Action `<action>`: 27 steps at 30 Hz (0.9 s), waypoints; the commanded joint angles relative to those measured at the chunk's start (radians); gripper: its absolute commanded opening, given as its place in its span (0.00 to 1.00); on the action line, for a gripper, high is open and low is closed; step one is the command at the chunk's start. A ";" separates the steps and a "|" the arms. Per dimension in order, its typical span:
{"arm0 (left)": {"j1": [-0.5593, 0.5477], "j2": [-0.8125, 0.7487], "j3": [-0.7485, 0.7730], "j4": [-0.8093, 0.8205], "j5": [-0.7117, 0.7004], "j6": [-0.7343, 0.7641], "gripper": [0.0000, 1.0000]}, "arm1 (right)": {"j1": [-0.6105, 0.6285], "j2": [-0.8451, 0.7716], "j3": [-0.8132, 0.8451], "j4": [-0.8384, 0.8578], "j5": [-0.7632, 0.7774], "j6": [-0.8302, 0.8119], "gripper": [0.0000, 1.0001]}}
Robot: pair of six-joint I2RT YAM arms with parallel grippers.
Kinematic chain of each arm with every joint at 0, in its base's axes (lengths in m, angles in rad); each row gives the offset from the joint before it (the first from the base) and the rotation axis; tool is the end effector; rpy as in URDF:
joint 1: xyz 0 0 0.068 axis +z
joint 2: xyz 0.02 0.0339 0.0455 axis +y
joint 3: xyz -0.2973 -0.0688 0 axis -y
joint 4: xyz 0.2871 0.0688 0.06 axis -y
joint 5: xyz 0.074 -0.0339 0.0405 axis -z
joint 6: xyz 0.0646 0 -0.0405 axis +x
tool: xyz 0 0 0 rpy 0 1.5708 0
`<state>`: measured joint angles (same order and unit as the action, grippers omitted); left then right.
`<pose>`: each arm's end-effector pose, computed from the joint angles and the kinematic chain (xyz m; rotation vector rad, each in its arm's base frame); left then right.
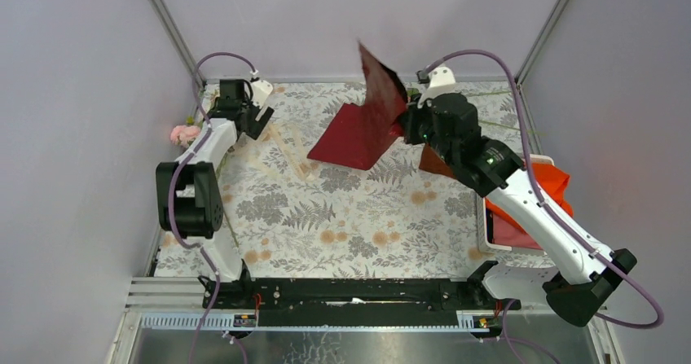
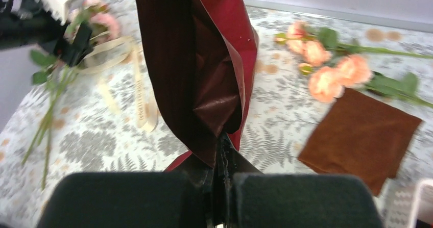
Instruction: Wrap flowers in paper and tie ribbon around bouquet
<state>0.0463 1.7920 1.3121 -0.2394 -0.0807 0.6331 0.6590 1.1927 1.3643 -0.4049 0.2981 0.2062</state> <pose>0.4710 0.0270 0.2330 0.6323 2.2400 0.4402 0.2606 0.1779 0.4666 -0.1953 1.7967 0.3499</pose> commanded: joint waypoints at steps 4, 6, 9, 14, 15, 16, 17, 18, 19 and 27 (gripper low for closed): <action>-0.002 -0.258 0.154 -0.302 0.246 -0.182 0.96 | 0.136 0.018 -0.049 0.172 -0.120 -0.038 0.00; -0.002 -0.336 0.166 -0.342 0.407 -0.237 0.90 | 0.157 0.024 -0.071 0.195 -0.124 -0.025 0.00; -0.005 -0.446 0.171 -0.392 0.667 -0.338 0.87 | 0.193 0.037 -0.106 0.232 -0.122 -0.003 0.00; -0.005 -0.580 0.176 -0.395 0.921 -0.554 0.98 | 0.267 0.073 -0.169 0.291 -0.039 0.052 0.00; -0.006 -0.593 0.168 -0.371 0.927 -0.634 0.99 | 0.285 0.084 -0.177 0.299 -0.002 0.066 0.00; -0.010 -0.601 0.157 -0.351 0.934 -0.704 0.99 | 0.303 0.096 -0.182 0.303 0.041 0.083 0.00; -0.021 -0.603 0.149 -0.338 0.927 -0.760 0.99 | 0.321 0.110 -0.184 0.305 0.081 0.099 0.00; -0.037 -0.601 0.145 -0.331 0.907 -0.811 0.99 | 0.337 0.130 -0.179 0.306 0.120 0.114 0.00; -0.069 -0.598 0.143 -0.330 0.868 -0.853 0.99 | 0.350 0.146 -0.172 0.304 0.162 0.128 0.00; -0.335 -0.538 0.104 -0.336 0.490 -1.009 0.99 | 0.432 0.252 -0.103 0.263 0.302 0.155 0.00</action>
<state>-0.2295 1.2240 1.4303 -0.5888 0.5823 -0.2386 1.0649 1.4242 1.1866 -0.1707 0.4831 0.3271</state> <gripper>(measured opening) 0.986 0.011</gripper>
